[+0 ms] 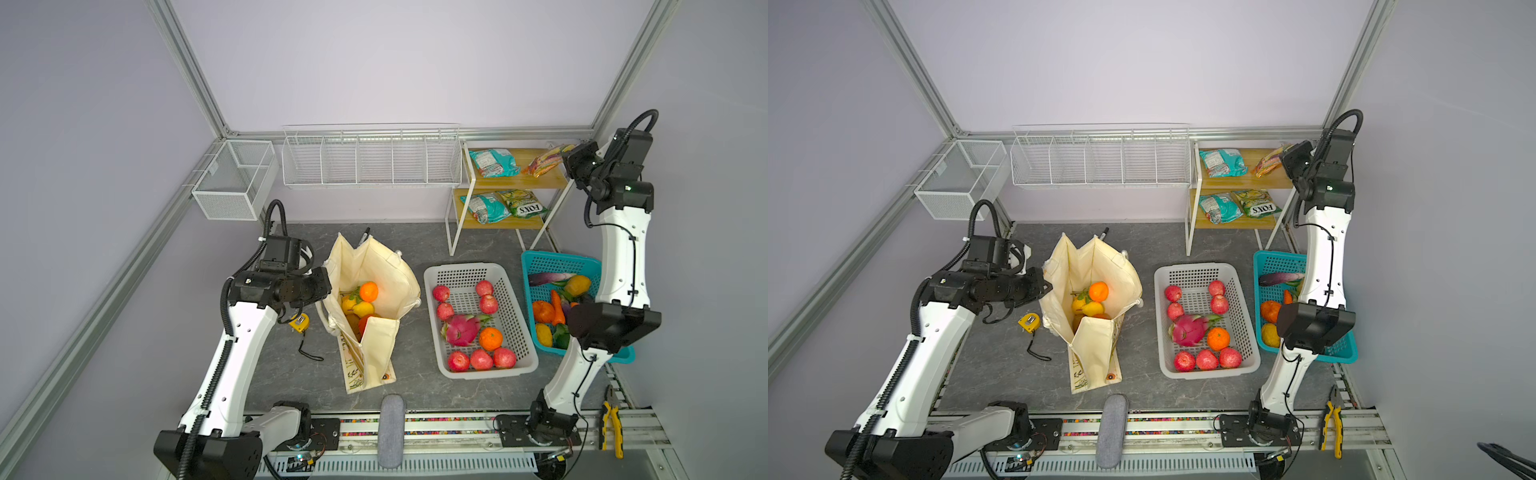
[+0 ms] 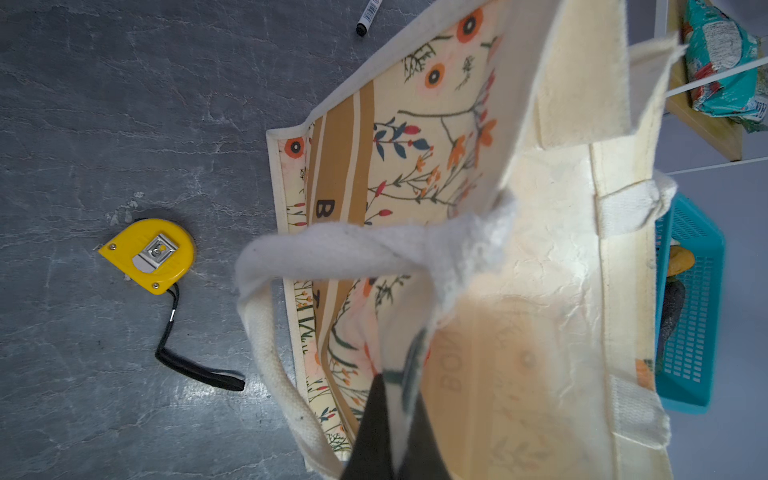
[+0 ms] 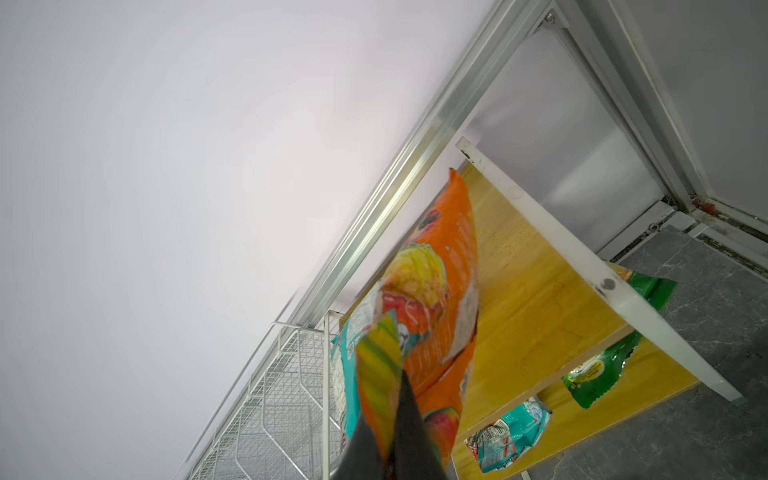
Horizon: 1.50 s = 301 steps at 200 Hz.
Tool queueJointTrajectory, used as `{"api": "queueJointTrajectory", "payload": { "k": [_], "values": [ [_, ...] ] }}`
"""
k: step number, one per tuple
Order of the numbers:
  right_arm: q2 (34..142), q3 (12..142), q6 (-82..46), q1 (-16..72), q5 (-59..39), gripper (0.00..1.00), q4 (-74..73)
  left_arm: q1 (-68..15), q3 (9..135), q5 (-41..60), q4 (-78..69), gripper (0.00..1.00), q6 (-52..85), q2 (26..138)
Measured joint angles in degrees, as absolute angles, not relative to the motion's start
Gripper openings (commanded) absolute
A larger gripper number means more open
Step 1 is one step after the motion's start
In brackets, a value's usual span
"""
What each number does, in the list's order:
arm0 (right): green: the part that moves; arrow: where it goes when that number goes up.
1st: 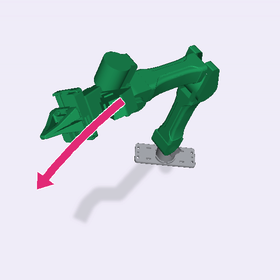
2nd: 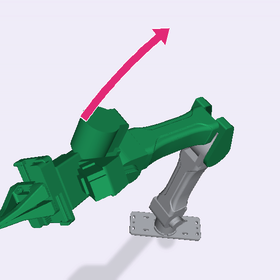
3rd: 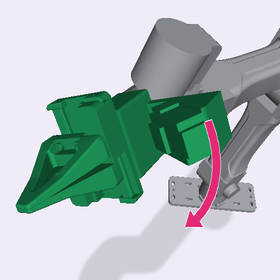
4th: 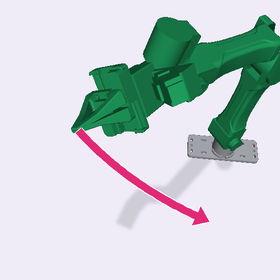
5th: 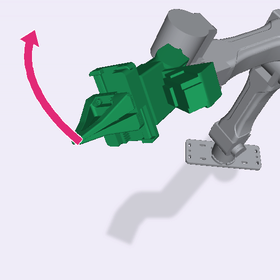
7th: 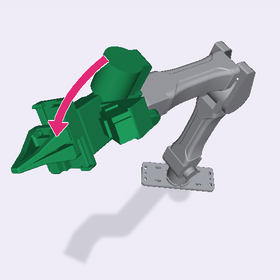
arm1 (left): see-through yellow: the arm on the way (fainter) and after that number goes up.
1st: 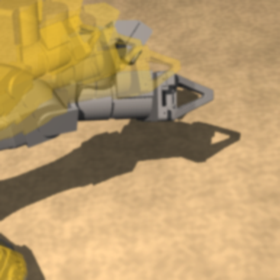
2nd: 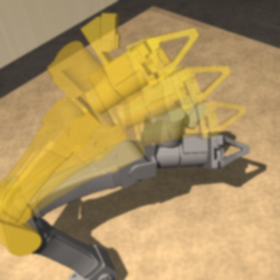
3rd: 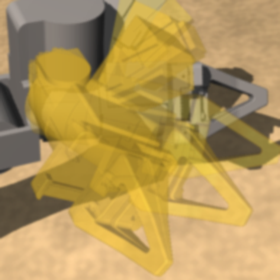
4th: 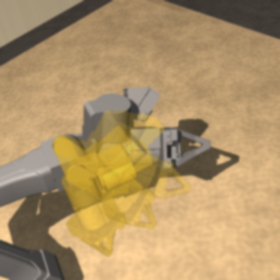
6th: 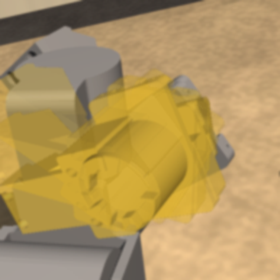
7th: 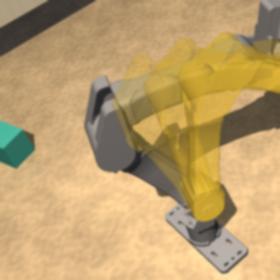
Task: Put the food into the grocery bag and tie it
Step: 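Lift the candy bag off the shelf and carry it toward the tote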
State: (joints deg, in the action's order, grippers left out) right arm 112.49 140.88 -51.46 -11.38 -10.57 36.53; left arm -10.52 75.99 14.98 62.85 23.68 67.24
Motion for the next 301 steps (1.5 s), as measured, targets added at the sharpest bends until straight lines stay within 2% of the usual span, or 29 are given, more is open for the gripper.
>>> {"api": "queueJointTrajectory", "payload": {
  "k": [91, 146, 206, 301],
  "values": [
    [105.58, 140.79, -48.56, -11.03, -10.33, 0.07, 36.47, -10.52, 74.98, 15.05, 62.43, 0.0, 23.66, 66.48],
    [98.98, 134.28, -46.94, -7.27, -10.37, 0.07, 36.75, -10.5, 74.98, 15.35, 62.43, 0.0, 23.51, 66.46],
    [96.97, 129.78, -42.59, 2.85, -12.01, 0.07, 41.25, -10.5, 75.0, 15.42, 62.57, 0.0, 23.27, 66.48],
    [96.33, 125.62, -35.9, 26.92, -14.41, 0.07, 47.0, -10.52, 75.96, 15.7, 63.16, 0.0, 23.29, 67.66]
  ]
}}
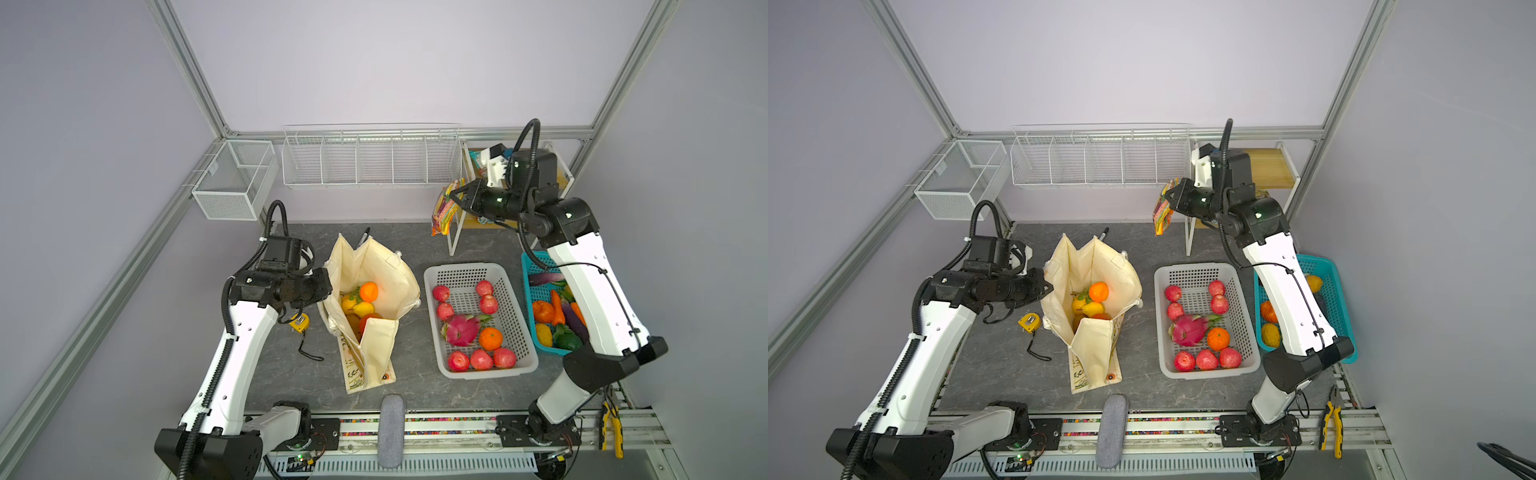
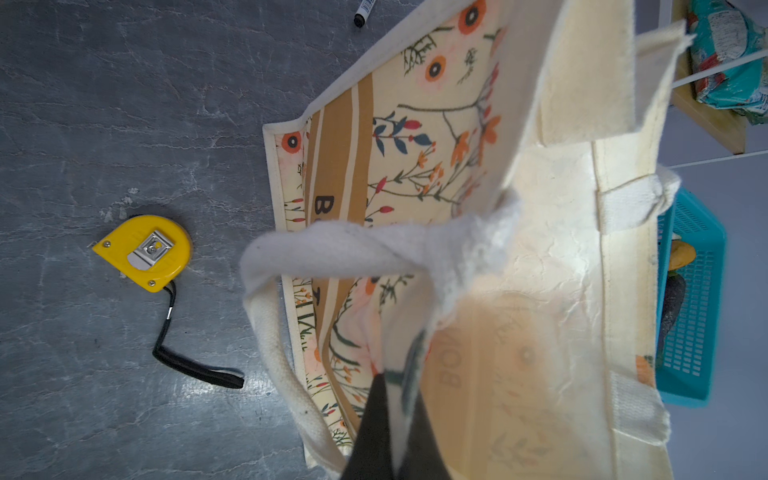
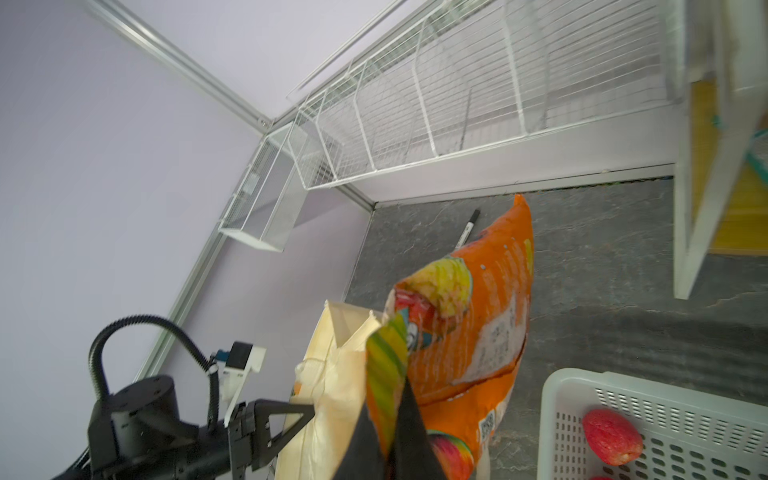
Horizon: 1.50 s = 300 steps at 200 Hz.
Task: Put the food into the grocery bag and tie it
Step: 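Lift the candy bag off the shelf and carry it toward the tote, then lower the candy bag into the tote with the right gripper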
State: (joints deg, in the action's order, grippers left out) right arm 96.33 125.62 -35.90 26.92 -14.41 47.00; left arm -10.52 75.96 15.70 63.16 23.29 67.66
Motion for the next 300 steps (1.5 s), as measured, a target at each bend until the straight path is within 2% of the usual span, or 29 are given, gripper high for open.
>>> {"api": "queueJointTrajectory", "payload": {
  "k": [74, 142, 217, 253, 300],
  "values": [
    [105.06, 134.04, -29.1, 41.12, -16.19, 0.07, 52.29, -10.5, 76.27, 16.36, 63.55, 0.0, 23.51, 67.66],
    [109.67, 137.12, -19.42, 49.04, -19.57, 0.07, 55.33, -10.52, 76.31, 16.32, 63.68, 0.0, 23.92, 67.44],
    [115.26, 135.52, -15.44, 52.9, -19.79, 0.07, 57.71, -10.5, 77.03, 16.32, 64.58, 0.0, 24.58, 67.51],
    [115.57, 128.57, -16.93, 52.93, -20.16, 0.07, 53.89, -10.52, 77.06, 16.34, 64.58, 0.0, 24.8, 67.53],
    [119.2, 127.92, -18.24, 52.93, -22.59, 0.07, 51.18, -10.52, 77.36, 16.53, 64.58, 0.0, 24.84, 67.72]
  ]
}}
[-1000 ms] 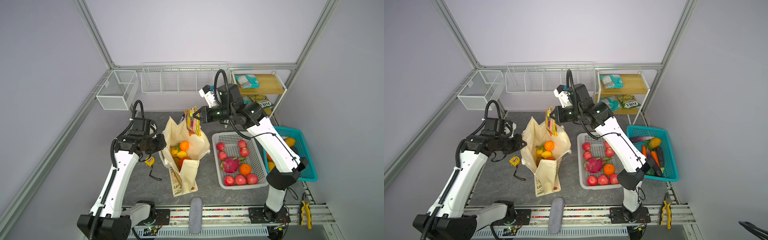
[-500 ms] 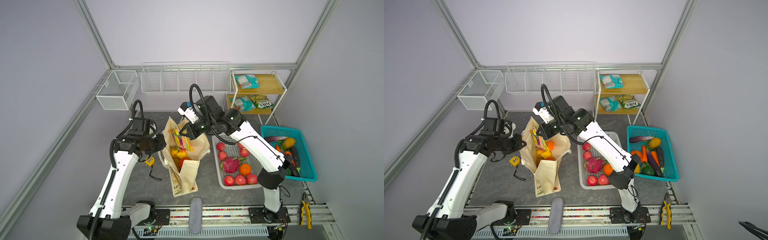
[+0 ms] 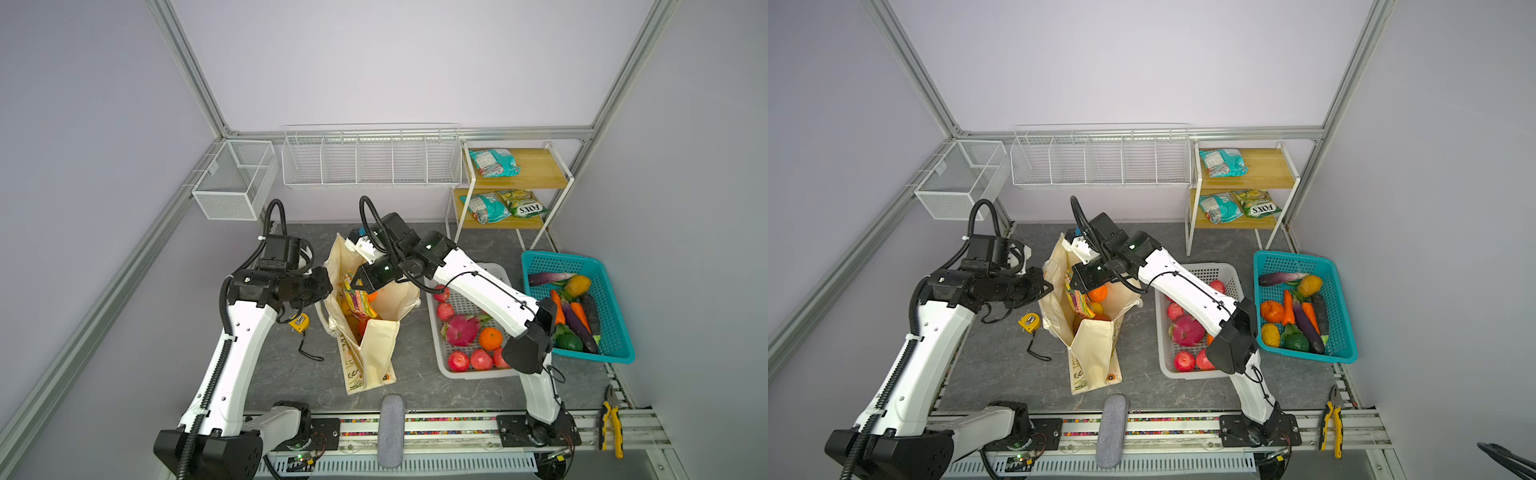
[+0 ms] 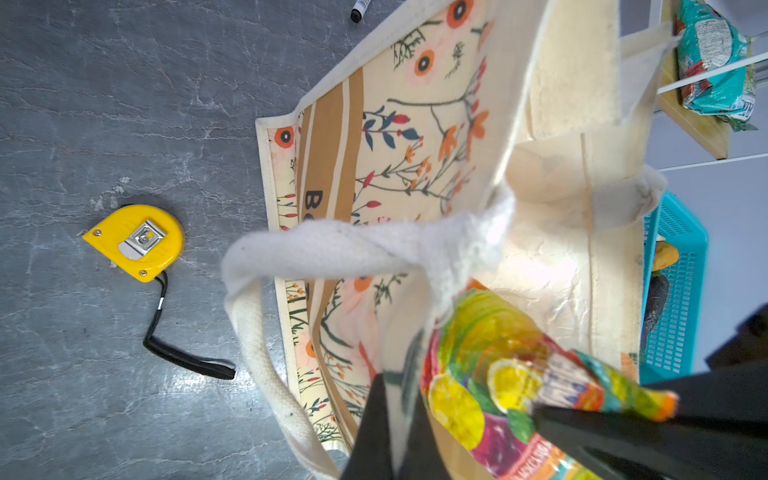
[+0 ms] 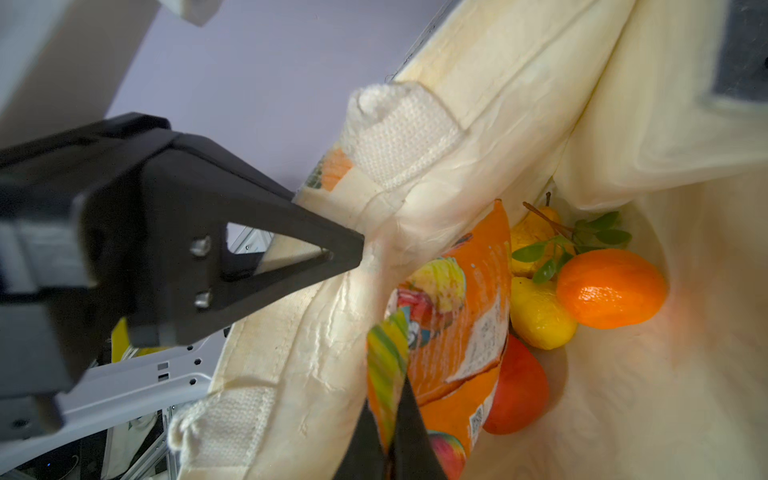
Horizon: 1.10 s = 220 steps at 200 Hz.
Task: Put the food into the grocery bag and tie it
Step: 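Lower the candy bag into the tote with the right gripper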
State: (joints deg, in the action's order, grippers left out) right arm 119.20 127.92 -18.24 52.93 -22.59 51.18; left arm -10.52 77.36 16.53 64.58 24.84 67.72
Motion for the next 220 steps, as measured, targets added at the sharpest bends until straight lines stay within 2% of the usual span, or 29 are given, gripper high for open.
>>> {"api": "queueJointTrajectory", "payload": {
  "k": [116, 198, 220],
  "values": [
    [125.1, 125.91, -19.11, 53.15, -26.22, 0.08, 47.81, -10.52, 78.0, 17.02, 64.47, 0.0, 26.17, 67.9],
    [127.44, 122.32, -18.17, 53.41, -24.77, 0.25, 47.31, -10.52, 78.0, 16.91, 62.92, 0.0, 29.3, 67.48],
    [127.44, 122.32, -17.54, 53.41, -23.94, 0.34, 47.33, -10.52, 78.0, 16.86, 62.94, 0.0, 29.5, 67.4]
  ]
}}
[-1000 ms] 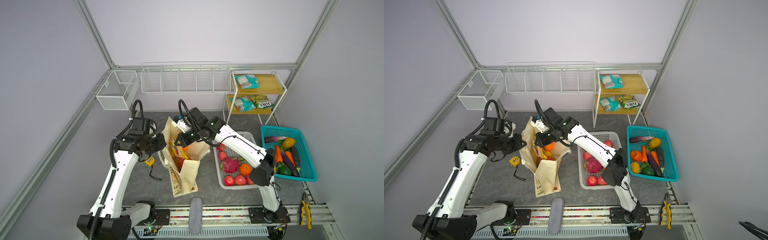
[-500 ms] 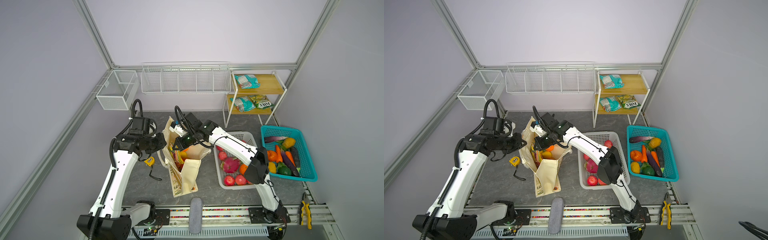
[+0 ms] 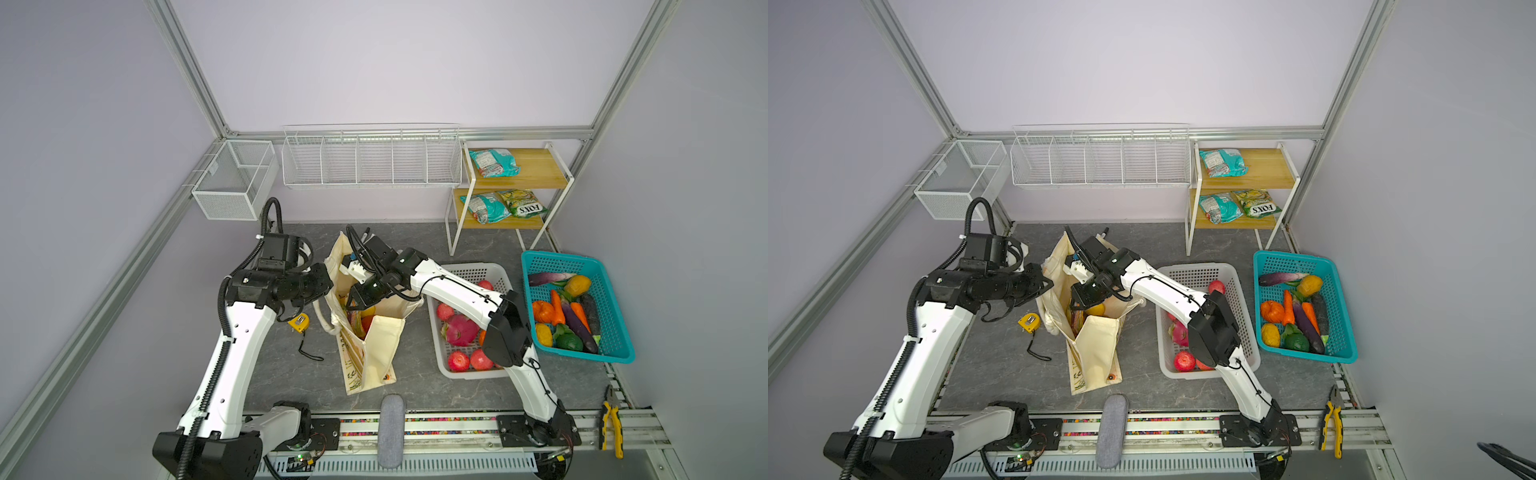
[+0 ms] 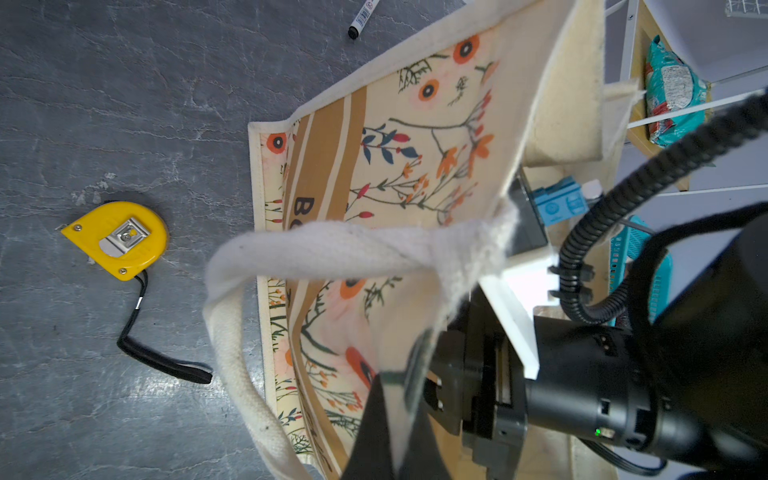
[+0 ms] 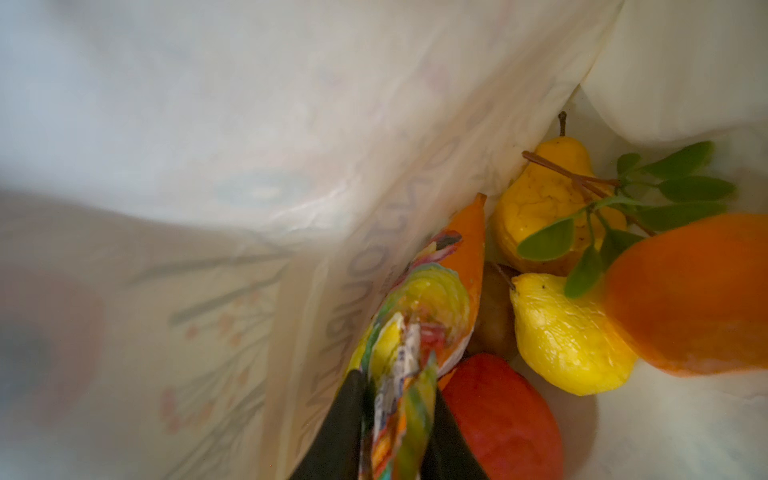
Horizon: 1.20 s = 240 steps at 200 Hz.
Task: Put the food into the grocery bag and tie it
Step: 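Lower the candy bag into the tote with the right gripper, then open the right gripper and raise it back toward the shelf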
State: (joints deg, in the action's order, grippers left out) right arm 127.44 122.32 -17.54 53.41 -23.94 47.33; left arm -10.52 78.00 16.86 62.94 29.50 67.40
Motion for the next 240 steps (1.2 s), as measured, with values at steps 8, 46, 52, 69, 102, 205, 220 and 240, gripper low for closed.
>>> {"api": "queueJointTrajectory", "payload": {
  "k": [8, 46, 52, 69, 102, 205, 220, 240],
  "values": [
    [127.44, 122.32, -17.17, 53.41, -23.49, 0.38, 47.35, -10.52, 78.0, 16.78, 62.92, 0.0, 29.52, 67.4],
    [127.42, 122.32, -16.47, 53.28, -21.85, 0.59, 47.57, -10.52, 78.0, 16.71, 62.94, 0.0, 29.71, 67.37],
    [127.39, 122.32, -16.36, 53.23, -21.74, 0.61, 47.59, -10.52, 78.0, 16.69, 62.94, 0.0, 29.71, 67.37],
    [127.11, 122.32, -15.97, 53.06, -21.1, 0.67, 47.7, -10.52, 77.97, 16.67, 62.94, 0.0, 29.74, 67.35],
    [124.66, 122.37, -15.68, 51.75, -19.75, 0.78, 48.01, -10.52, 77.93, 16.69, 62.92, 0.0, 29.74, 67.26],
    [107.57, 128.95, -15.14, 43.07, -17.06, 0.89, 47.9, -10.52, 77.93, 16.69, 62.94, 0.0, 29.71, 67.22],
    [105.27, 129.21, -15.11, 40.36, -15.11, 0.89, 46.85, -10.52, 77.89, 16.71, 62.94, 0.0, 29.74, 67.09],
    [103.0, 129.21, -15.18, 35.97, -11.92, 0.89, 44.45, -10.52, 77.84, 16.73, 62.92, 0.0, 29.74, 67.07]
  ]
}}
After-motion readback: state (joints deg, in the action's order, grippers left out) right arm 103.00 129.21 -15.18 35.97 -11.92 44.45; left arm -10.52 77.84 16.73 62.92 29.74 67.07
